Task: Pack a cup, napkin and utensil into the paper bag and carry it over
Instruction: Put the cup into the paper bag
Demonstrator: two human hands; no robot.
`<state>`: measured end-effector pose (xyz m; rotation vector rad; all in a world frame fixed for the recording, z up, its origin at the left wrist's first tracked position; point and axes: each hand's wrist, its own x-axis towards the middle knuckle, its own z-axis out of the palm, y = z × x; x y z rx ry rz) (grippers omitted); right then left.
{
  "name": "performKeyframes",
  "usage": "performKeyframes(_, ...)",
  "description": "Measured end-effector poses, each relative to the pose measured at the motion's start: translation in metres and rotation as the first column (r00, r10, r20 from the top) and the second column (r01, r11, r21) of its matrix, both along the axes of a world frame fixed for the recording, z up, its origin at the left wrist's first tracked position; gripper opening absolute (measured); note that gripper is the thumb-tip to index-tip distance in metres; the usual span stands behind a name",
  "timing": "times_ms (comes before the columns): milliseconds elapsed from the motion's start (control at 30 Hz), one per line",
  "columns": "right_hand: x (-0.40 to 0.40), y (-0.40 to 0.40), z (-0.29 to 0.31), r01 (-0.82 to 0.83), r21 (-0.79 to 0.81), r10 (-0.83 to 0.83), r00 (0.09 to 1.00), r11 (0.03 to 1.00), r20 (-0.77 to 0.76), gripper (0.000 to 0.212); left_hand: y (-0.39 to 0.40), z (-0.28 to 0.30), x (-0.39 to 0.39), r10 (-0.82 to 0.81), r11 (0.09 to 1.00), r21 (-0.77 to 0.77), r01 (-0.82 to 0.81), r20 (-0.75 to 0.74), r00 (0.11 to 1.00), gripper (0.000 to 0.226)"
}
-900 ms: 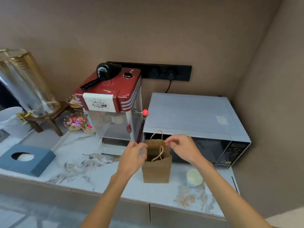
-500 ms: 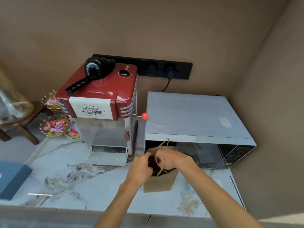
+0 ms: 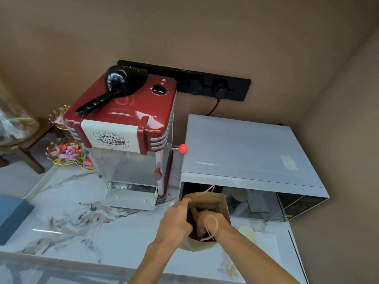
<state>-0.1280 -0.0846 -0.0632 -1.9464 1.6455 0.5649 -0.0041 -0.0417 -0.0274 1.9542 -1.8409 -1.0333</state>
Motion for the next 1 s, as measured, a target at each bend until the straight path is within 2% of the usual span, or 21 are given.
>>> performKeyframes(133,-0.002,-0.006,0.021,-0.050,0.228,0.049,0.999,0.972,0.012,0.060,0.002,0.002,0.000,0.010,1.000,0.026,-0.010,-0.013,1.000,0.072)
performKeyframes(233,-0.010,-0.003,0.044,-0.043,0.226,0.015,0.992,0.973,0.126,0.049,0.002,0.004,-0.001,0.014,0.999,0.043,-0.013,-0.031,0.999,0.074)
performKeyframes(300,-0.024,0.002,0.059,-0.075,0.150,0.033,0.963,0.986,0.268,0.049,0.001,0.005,-0.002,0.016,0.999,0.042,-0.015,-0.041,0.999,0.073)
performKeyframes(367,-0.047,0.010,0.072,-0.058,0.000,0.052,0.897,0.998,0.440,0.050,0.002,0.006,-0.003,0.024,0.998,0.053,-0.022,-0.039,0.999,0.073)
performKeyframes(433,-0.079,0.022,0.078,0.098,-0.263,0.076,0.812,0.960,0.579,0.051,0.002,0.006,-0.002,0.038,0.997,0.070,-0.035,-0.040,0.998,0.077)
performKeyframes(500,-0.116,0.036,0.068,0.321,-0.441,0.052,0.758,0.838,0.650,0.053,0.002,0.007,-0.001,0.050,0.995,0.084,-0.047,-0.037,0.998,0.079)
performKeyframes(567,-0.145,0.042,0.048,0.428,-0.451,-0.090,0.795,0.783,0.599,0.053,0.001,0.009,-0.002,0.062,0.994,0.095,-0.058,-0.038,0.997,0.079)
performKeyframes(633,-0.161,0.046,0.019,0.360,-0.275,-0.244,0.894,0.892,0.376,0.049,0.001,0.009,-0.006,0.061,0.992,0.111,-0.056,-0.041,0.997,0.080)
performKeyframes(667,-0.164,0.048,0.007,0.327,-0.100,-0.293,0.920,0.940,0.262,0.069,0.000,0.008,-0.008,0.060,0.991,0.120,-0.053,-0.051,0.997,0.080)
performKeyframes(700,-0.164,0.050,-0.007,0.324,0.044,-0.326,0.924,0.945,0.200,0.095,0.000,0.008,-0.010,0.058,0.991,0.126,-0.050,-0.063,0.996,0.081)
performKeyframes(733,-0.162,0.052,-0.018,0.335,0.112,-0.349,0.925,0.936,0.153,0.108,0.000,0.008,-0.011,0.055,0.990,0.131,-0.045,-0.070,0.996,0.082)
performKeyframes(767,-0.160,0.054,-0.028,0.337,0.099,-0.347,0.929,0.936,0.129,0.109,0.000,0.008,-0.012,0.052,0.990,0.134,-0.042,-0.070,0.996,0.082)
performKeyframes(933,-0.154,0.065,-0.037,0.269,-0.116,-0.263,0.963,0.956,0.063,0.068,0.000,0.009,-0.013,0.053,0.989,0.139,-0.043,-0.074,0.996,0.082)
performKeyframes(1000,-0.159,0.067,-0.018,0.282,-0.143,-0.258,0.951,0.949,0.169,0.063,0.000,0.009,-0.012,0.059,0.990,0.136,-0.047,-0.090,0.994,0.082)
